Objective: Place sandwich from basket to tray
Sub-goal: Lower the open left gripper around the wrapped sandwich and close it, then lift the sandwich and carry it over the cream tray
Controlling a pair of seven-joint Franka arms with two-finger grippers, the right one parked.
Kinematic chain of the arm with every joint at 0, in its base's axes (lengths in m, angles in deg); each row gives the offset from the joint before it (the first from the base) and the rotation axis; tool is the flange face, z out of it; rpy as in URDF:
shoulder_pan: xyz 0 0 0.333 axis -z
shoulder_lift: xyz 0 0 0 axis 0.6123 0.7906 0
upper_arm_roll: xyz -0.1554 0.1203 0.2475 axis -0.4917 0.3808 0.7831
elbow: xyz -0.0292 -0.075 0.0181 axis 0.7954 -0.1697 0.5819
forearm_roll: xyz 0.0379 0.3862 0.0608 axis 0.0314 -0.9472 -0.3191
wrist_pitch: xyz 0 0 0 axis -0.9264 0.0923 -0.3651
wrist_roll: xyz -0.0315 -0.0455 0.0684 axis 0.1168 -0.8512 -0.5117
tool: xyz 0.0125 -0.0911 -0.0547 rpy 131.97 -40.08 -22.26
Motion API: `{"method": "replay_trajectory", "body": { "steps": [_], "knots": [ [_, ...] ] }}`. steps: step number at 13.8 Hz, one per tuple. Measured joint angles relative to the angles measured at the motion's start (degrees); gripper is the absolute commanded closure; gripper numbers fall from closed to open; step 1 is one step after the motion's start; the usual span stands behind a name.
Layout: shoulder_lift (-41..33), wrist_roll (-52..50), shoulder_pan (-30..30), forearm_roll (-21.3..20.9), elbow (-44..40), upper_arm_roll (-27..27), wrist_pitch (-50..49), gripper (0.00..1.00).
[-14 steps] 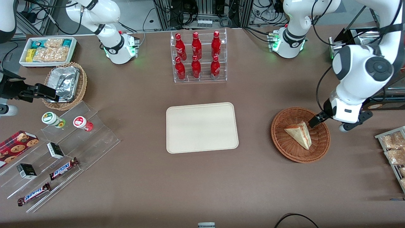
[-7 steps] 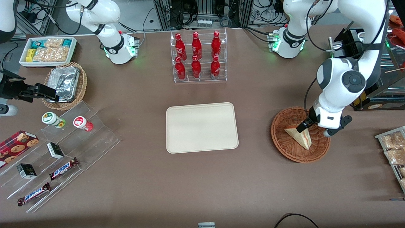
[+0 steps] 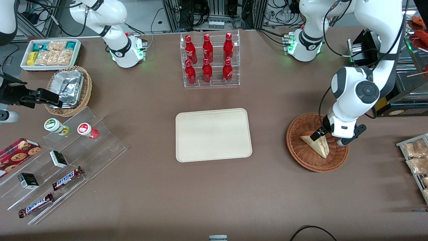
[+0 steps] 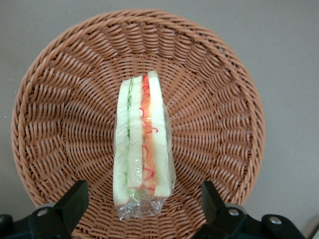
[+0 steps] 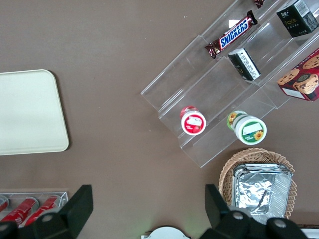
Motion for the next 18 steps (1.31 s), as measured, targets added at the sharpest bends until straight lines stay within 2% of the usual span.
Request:
{"method": "replay_trajectory", "body": {
  "steps": [4,5,6,7,8,9,14,18],
  "knots": [
    [2.3,0.0,0.0,0.0,1.2,0.1,3.4,0.00],
    [2.9,0.0,0.0,0.0,1.5,0.1,4.3,0.03],
    [3.4,0.0,0.0,0.0,1.7,0.2,5.0,0.31],
    [3.8,0.0,0.0,0.0,1.8,0.2,5.2,0.69],
    [3.9,-0.2,-0.1,0.0,1.8,0.2,5.3,0.96],
    [3.9,-0.5,-0.1,0.0,1.8,0.3,5.3,1.00],
    [2.6,-0.7,-0.3,0.0,1.1,0.4,4.5,1.00],
    [-1.1,-0.7,-0.2,-1.4,-5.6,0.0,-8.4,1.00]
  ]
}}
